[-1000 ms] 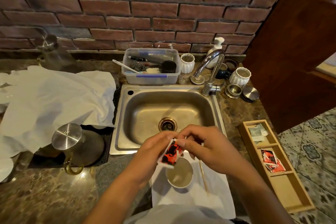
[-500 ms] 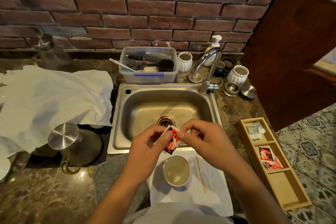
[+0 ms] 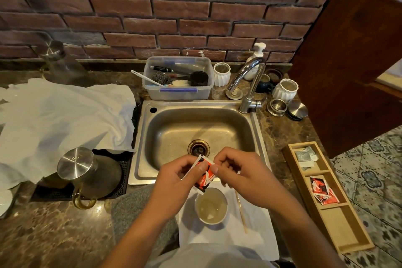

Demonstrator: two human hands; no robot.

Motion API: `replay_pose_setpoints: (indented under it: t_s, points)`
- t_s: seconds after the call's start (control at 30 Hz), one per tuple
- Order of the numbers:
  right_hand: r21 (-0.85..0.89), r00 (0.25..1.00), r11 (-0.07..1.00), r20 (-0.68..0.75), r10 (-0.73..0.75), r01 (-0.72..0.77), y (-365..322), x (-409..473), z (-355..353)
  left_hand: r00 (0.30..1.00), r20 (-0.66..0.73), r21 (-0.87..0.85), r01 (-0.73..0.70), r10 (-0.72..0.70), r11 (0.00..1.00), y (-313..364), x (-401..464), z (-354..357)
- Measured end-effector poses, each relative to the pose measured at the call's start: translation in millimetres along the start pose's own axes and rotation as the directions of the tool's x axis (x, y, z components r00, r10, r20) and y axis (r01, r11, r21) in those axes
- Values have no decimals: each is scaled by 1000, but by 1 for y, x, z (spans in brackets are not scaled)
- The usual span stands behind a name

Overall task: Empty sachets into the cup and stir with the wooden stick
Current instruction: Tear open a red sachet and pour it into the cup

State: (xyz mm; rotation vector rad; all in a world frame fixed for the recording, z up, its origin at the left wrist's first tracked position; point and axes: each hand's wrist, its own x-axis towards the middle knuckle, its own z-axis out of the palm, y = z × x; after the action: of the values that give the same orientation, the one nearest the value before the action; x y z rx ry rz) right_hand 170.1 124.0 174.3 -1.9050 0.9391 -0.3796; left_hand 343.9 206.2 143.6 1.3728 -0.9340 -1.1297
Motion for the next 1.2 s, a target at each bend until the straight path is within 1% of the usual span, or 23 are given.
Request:
replay_pose_setpoints:
  t_s: [0.1,0.17,0.27,0.37,0.43,0.5,0.57,0.6,0.67,0.73,0.83,0.97,1.07,1.2]
  points:
    - [75,999,997,-45,-16,19,1,1,3,995,-98,-59,-1,-5,998,-2,2,-1]
    - [103,999,995,-51,-5,10,1,2,5,994,-105,-67,-8,1,998,-3,3,-3]
    - [86,998,996,-58,6,-1,-1,4,7,1000,-26,-64,6,-7,998,-3,2,-5]
    - [76,998,997,-55,12,-8,-2,8,4,998,68,-10,15,-14,1000,-2,1,-7]
    - [44,1000,999,-21,6,-5,-2,9,2,995,95,43,8,-13,999,-3,1,-8]
    - [39,1000,999,-5,-1,1,-1,9,2,996,90,69,-1,-5,998,-4,-1,-8]
    - [86,1000,996,-3,1,-1,-1,9,3,998,63,76,-8,3,997,-4,-2,-6]
    - [137,1000,990,5,8,-8,-1,9,3,999,53,69,-9,6,998,-3,-2,-5]
    - [252,999,967,36,27,-35,-1,8,3,999,54,48,-9,6,999,-3,-4,-5]
    - [300,997,953,72,28,-48,-1,8,3,998,68,42,8,-11,999,-2,-5,-5]
    - [247,991,968,134,20,-53,2,9,0,996,88,33,31,-34,999,-2,-4,-7]
    - [146,967,988,254,20,-58,0,11,-1,991,128,68,18,-26,998,-1,-2,-13]
    - [151,962,987,272,12,-55,-1,10,1,984,172,78,39,-52,996,-2,-1,-16]
    - [193,962,980,271,-15,-39,2,11,4,974,215,38,68,-75,997,-3,1,-19]
